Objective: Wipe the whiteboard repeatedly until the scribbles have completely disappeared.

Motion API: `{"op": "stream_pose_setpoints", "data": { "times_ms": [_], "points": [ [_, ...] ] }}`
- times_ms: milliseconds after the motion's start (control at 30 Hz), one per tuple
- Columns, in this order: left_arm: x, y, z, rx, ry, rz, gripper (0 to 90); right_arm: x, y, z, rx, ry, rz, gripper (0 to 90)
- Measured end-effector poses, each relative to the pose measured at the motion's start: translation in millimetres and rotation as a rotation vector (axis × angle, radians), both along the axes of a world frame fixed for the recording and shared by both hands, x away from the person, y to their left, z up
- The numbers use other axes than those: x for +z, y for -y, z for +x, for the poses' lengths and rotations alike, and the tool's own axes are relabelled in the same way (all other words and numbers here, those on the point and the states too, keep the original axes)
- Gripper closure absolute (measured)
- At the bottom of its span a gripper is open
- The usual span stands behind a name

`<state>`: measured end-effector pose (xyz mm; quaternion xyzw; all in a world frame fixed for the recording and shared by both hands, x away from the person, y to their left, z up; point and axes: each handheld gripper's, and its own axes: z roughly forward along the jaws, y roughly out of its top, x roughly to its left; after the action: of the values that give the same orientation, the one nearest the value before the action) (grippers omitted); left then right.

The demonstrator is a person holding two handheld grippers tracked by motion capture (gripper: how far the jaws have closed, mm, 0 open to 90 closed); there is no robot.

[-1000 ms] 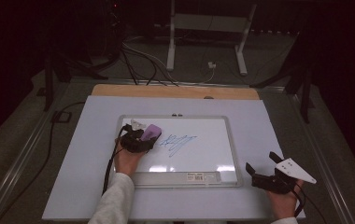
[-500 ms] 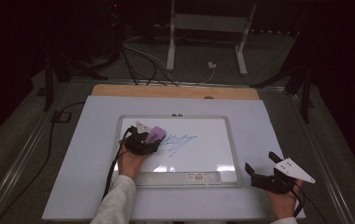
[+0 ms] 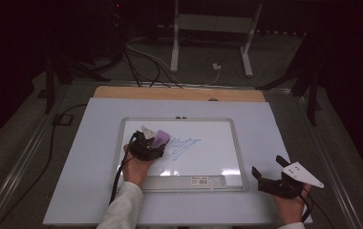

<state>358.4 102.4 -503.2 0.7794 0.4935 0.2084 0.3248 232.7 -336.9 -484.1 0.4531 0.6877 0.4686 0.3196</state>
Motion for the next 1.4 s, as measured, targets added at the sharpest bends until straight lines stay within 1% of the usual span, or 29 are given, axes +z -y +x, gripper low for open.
{"op": "stream_pose_setpoints", "data": {
  "times_ms": [33,100,167,267,333,367,433,467,500,533,567,600,633,733,800,833,867,900,933,1000,1033,1100,1167,1333,1400],
  "points": [
    [0.0,-3.4,2.4,0.018,-0.005,-0.004,41.8,-0.3,-0.2,0.4,0.0,-0.004,0.0,0.0],
    [-0.7,-7.0,4.3,0.026,-0.019,-0.032,41.8,-0.5,-1.1,0.7,0.003,-0.005,-0.003,0.0],
    [-0.6,-4.5,2.3,0.017,-0.016,-0.027,41.8,-0.4,-2.0,0.5,0.005,-0.004,-0.006,0.0],
    [-1.5,5.4,-3.5,-0.032,-0.02,-0.047,41.8,-0.8,-2.4,1.0,0.007,-0.006,-0.007,0.0],
    [-2.0,14.5,-8.4,-0.069,-0.033,-0.071,41.8,-0.7,-2.5,0.9,0.009,-0.006,-0.007,0.0],
    [-2.0,19.6,-11.0,-0.092,-0.036,-0.076,41.8,-0.7,-2.7,0.8,0.009,-0.006,-0.007,0.0],
    [-1.7,28.5,-15.3,-0.127,-0.032,-0.067,41.8,-0.8,-3.0,0.9,0.01,-0.007,-0.007,0.0],
    [-1.3,30.4,-16.4,-0.13,-0.025,-0.054,41.8,-0.8,-3.0,0.9,0.01,-0.008,-0.007,0.0],
    [-1.2,30.3,-16.1,-0.129,-0.025,-0.054,41.8,-0.6,-3.1,0.6,0.01,-0.008,-0.006,0.0],
    [-1.2,28.5,-15.1,-0.121,-0.026,-0.054,41.8,-0.4,-2.9,0.3,0.009,-0.006,-0.006,0.0],
    [-0.9,25.8,-14.0,-0.104,-0.017,-0.038,41.9,-0.3,-2.4,0.0,0.009,-0.005,-0.006,0.0],
    [-0.4,21.6,-12.2,-0.08,-0.009,-0.019,41.9,-0.3,-1.9,-0.2,0.007,-0.005,-0.004,0.0],
    [0.2,15.4,-9.6,-0.056,-0.012,-0.008,41.9,-0.3,-1.2,-0.3,0.006,-0.003,-0.003,0.0],
    [1.3,-5.4,-2.1,0.03,-0.013,0.016,41.9,-0.7,0.4,0.0,0.001,-0.007,0.001,0.0],
    [1.3,-17.2,2.0,0.081,-0.022,0.007,41.9,-0.9,0.3,0.3,0.002,-0.008,-0.001,0.0],
    [1.0,-21.0,3.3,0.094,-0.031,-0.008,41.9,-1.0,-0.2,0.5,0.003,-0.008,-0.002,0.0],
    [0.5,-22.5,3.9,0.097,-0.035,-0.023,41.9,-1.1,-1.0,0.6,0.004,-0.009,-0.002,0.0],
    [0.3,-21.7,3.3,0.096,-0.03,-0.019,41.9,-1.1,-1.8,0.7,0.006,-0.01,-0.005,0.0],
    [0.4,-19.6,2.2,0.091,-0.028,-0.016,41.9,-1.2,-2.6,0.8,0.008,-0.009,-0.008,0.0],
    [-0.2,-13.0,-0.4,0.059,-0.034,-0.035,41.9,-1.4,-3.8,1.1,0.011,-0.009,-0.01,0.0],
    [-0.5,-7.9,-2.2,0.042,-0.029,-0.036,41.9,-1.5,-4.2,1.2,0.011,-0.011,-0.009,0.0],
    [-1.0,3.4,-6.6,0.005,-0.033,-0.049,41.9,-1.7,-4.5,1.3,0.012,-0.012,-0.01,0.0],
    [-1.2,16.6,-12.4,-0.038,-0.031,-0.051,41.8,-1.6,-4.4,1.0,0.012,-0.011,-0.01,0.0],
    [-1.1,49.7,-29.4,-0.161,-0.04,-0.071,41.8,-1.4,-3.3,0.8,0.01,-0.009,-0.01,0.0],
    [-0.6,60.1,-34.8,-0.207,-0.044,-0.07,41.8,-1.4,-3.4,0.8,0.01,-0.009,-0.009,0.0]
  ]
}}
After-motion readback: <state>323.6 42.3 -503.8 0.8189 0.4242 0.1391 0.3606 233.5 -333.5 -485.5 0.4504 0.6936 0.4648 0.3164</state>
